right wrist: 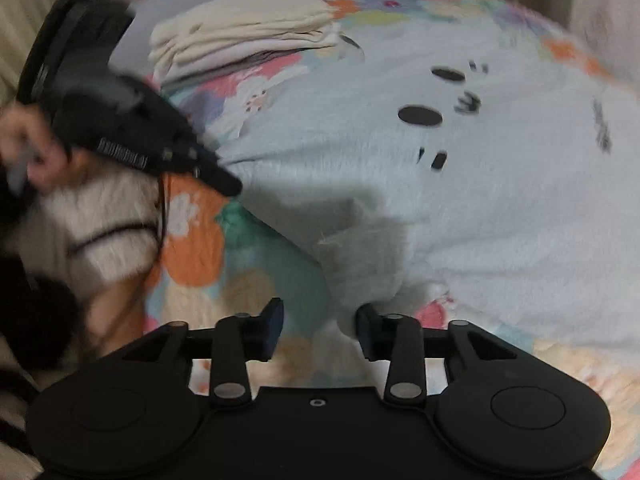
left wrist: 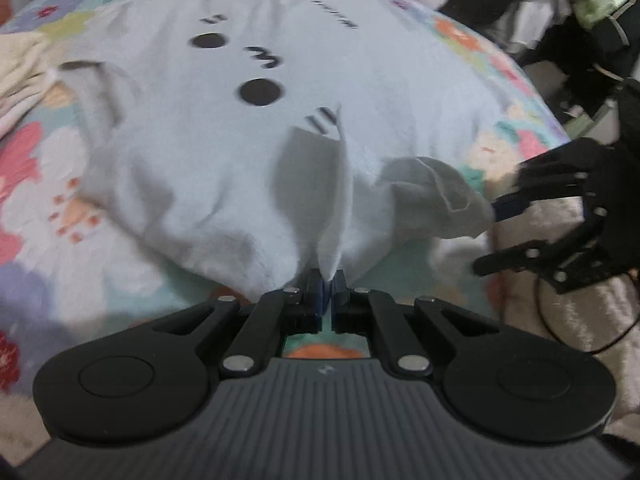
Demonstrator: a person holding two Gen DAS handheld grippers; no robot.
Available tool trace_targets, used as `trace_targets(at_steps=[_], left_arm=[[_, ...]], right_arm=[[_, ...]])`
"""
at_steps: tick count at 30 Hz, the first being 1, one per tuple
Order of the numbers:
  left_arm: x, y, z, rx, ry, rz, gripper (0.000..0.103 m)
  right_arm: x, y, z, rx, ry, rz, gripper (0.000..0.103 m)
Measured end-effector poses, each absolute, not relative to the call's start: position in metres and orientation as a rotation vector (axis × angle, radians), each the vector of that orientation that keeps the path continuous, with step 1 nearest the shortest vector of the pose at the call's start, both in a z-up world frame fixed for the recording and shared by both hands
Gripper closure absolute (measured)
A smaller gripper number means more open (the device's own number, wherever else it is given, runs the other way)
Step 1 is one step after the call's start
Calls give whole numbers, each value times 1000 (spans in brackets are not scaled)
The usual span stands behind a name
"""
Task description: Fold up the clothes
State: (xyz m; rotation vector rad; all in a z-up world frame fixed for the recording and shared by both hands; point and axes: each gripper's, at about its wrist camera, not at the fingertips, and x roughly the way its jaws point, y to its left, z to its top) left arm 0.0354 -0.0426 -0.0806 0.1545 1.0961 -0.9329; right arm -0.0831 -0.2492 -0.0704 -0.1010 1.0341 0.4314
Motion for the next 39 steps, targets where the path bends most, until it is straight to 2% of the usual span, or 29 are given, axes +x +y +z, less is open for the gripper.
trace_targets(at_steps=[2, 4, 6, 7, 11, 13, 14, 16, 18, 20, 23, 26, 28, 29, 31, 32, 33, 35, 37, 39], left_arm=[[34, -30, -72, 116, 1073, -907, 98], [33, -17, -62, 93, 1036, -887, 92], [42, -5, -58, 41, 1031, -844, 76], [47, 2, -56, 13, 1030, -822, 68], [81, 5, -72, -98, 1098, -703, 65], [101, -1, -83, -113, 1127, -633, 56], [112, -6, -90, -101, 1141, -592, 56], [127, -16, -103, -59, 1152, -524, 54], [140, -17, -115, -36, 1158, -465, 52], [144, -11, -122, -84, 1150, -442, 50], [148, 3, -131, -177, 1130, -437, 47], [150, 11, -134, -242, 1112, -429, 43], [153, 13, -136, -275, 1095, -410, 39], [154, 13, -137, -291, 1086, -400, 37], [157, 9, -143, -303, 1077, -420, 41], [158, 8, -144, -323, 1071, -452, 80], [158, 8, -144, -347, 1070, -477, 96], [154, 8, -138, -357, 1043, -503, 96], [134, 8, -112, -264, 917, -494, 98], [115, 6, -96, -173, 869, -460, 97]], right_arm=[[-83, -250, -64, -90, 1015, 437, 59], [-80, -254, -55, -45, 974, 457, 58], [-75, -261, -51, 11, 946, 461, 50], [-71, -263, -51, 33, 940, 447, 49], [-26, -265, -69, 130, 989, 331, 45], [-9, -260, -87, 139, 1044, 302, 45], [-2, -254, -97, 108, 1086, 296, 45], [0, -240, -108, 42, 1135, 316, 60], [-10, -224, -106, -29, 1133, 382, 88], [-24, -212, -101, -63, 1128, 474, 90], [-51, -195, -94, -146, 1137, 581, 89], [-65, -190, -84, -186, 1113, 607, 81], [-67, -196, -70, -142, 1054, 634, 69], [-64, -202, -63, -103, 1019, 633, 60], [-58, -214, -51, -28, 951, 624, 56], [-51, -221, -48, 10, 942, 598, 54], [-44, -228, -47, 49, 938, 567, 54], [-25, -239, -54, 107, 950, 481, 53], [-8, -249, -64, 151, 970, 396, 53], [2, -260, -77, 163, 996, 326, 53]])
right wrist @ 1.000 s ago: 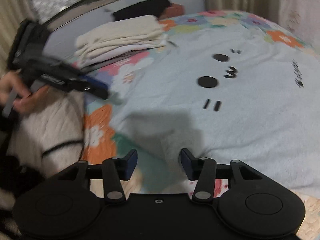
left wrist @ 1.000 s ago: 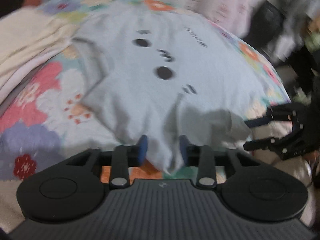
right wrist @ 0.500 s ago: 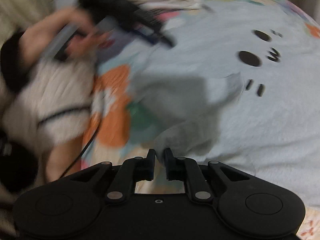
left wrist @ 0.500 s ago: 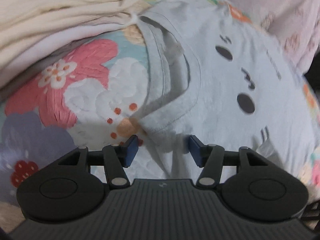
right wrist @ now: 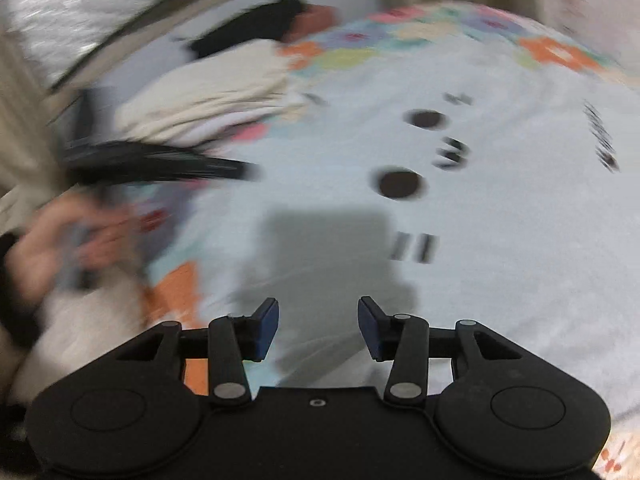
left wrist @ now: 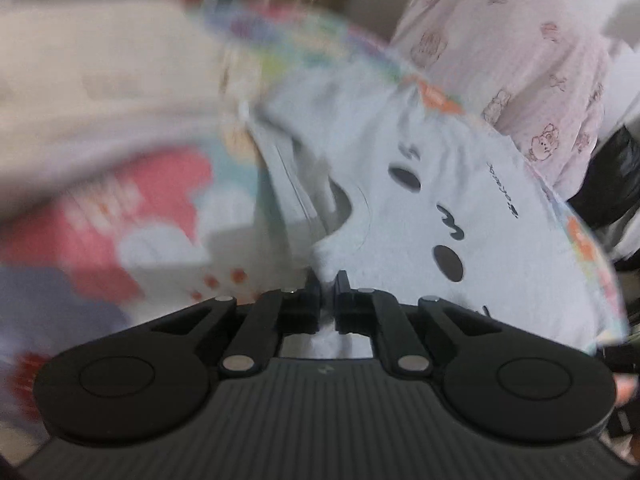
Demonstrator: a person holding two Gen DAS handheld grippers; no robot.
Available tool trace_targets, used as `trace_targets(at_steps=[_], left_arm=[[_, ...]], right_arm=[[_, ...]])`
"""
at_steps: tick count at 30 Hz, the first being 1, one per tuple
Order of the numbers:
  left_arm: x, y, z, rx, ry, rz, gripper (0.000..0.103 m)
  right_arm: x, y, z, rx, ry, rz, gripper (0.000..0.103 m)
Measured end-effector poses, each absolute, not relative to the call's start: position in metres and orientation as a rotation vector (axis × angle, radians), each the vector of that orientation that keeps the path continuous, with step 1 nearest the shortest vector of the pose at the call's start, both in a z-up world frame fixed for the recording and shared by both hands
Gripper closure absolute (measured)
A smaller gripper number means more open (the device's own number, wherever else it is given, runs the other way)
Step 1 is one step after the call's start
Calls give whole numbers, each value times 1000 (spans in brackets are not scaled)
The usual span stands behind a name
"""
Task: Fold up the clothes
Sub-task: 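Pull the hem taut and smooth the T-shirt, then open both grippers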
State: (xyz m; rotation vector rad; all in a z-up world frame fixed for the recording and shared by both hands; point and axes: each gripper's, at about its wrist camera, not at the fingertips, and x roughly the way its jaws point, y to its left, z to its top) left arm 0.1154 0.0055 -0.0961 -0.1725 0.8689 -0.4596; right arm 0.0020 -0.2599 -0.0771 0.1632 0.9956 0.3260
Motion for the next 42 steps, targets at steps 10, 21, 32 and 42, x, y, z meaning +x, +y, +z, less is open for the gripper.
trace_targets(at_steps=[10, 21, 32, 42], left_arm=[[137, 15, -121, -192, 1026, -313, 88], [177, -2, -53, -41, 835, -478, 60], [367, -89, -43, 36, 847, -623, 56], [504, -157, -92, -55, 953, -601, 56]], right_arm=[[-9, -228, -112, 127, 1094, 535, 89], [-3, -219, -43, -77, 1008, 600, 53], [238, -350, 15, 404, 967, 222, 47], [400, -409, -43, 547, 958, 26, 47]])
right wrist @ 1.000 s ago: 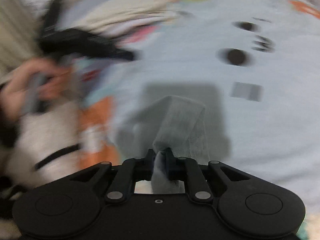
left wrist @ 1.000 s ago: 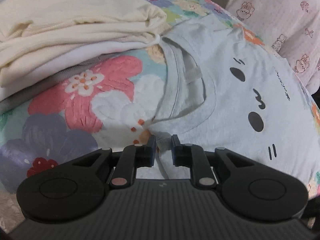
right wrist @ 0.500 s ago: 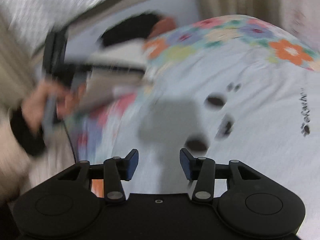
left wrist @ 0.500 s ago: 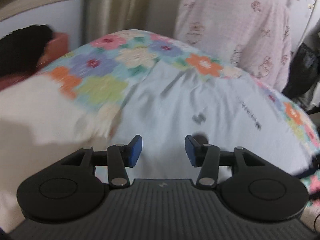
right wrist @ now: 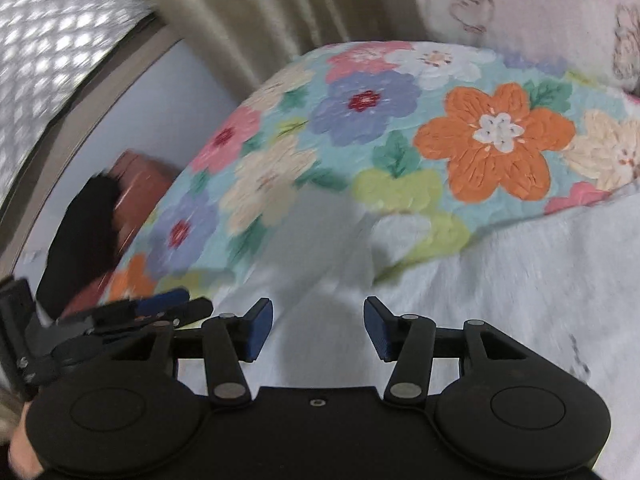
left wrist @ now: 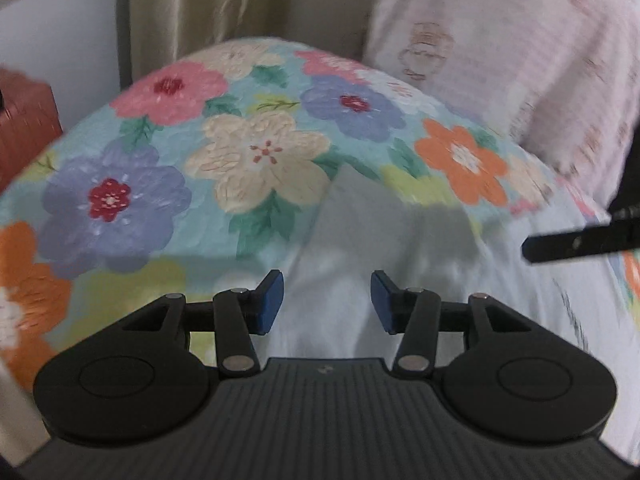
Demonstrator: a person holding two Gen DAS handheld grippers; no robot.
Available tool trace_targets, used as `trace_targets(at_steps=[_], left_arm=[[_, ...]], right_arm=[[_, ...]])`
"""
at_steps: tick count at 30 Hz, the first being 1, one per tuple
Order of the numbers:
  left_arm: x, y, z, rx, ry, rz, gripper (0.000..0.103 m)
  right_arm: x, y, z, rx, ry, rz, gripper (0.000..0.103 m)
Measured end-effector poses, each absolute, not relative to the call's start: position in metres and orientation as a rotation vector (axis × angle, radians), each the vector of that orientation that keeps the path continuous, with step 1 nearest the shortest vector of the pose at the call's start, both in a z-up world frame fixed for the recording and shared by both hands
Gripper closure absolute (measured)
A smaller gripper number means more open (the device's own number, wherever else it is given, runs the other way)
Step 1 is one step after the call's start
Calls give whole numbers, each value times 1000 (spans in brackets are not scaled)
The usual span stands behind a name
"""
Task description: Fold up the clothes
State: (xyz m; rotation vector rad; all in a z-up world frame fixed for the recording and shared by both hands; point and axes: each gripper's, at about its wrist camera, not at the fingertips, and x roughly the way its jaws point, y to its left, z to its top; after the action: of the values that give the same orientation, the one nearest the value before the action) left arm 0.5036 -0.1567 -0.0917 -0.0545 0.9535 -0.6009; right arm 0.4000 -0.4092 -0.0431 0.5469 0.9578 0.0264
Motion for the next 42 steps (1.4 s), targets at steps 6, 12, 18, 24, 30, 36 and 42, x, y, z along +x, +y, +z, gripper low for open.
trace_targets(at_steps=[6, 12, 18, 24, 30, 36, 42], left_arm=[[548, -201, -122, 91, 977, -660, 56], [561, -231, -145, 278, 905, -699, 55], [565, -228, -148, 70, 898, -646, 103], [533, -187, -92, 2, 551, -569, 103], [549, -185, -110, 105, 635, -337, 101], [506, -170, -106, -2, 763, -405, 76], [390, -171, -94, 205, 787, -469, 55]], right_arm=[[436, -439, -94, 752, 956, -63, 45], [445, -450, -135, 917, 916, -21, 45], [452, -433, -127, 661, 807, 1, 97], [438, -408, -73, 300, 547, 148, 97], [462, -416, -75, 211, 674, -112, 58], [368, -437, -81, 455, 774, -81, 57], [212, -435, -83, 466, 889, -104, 49]])
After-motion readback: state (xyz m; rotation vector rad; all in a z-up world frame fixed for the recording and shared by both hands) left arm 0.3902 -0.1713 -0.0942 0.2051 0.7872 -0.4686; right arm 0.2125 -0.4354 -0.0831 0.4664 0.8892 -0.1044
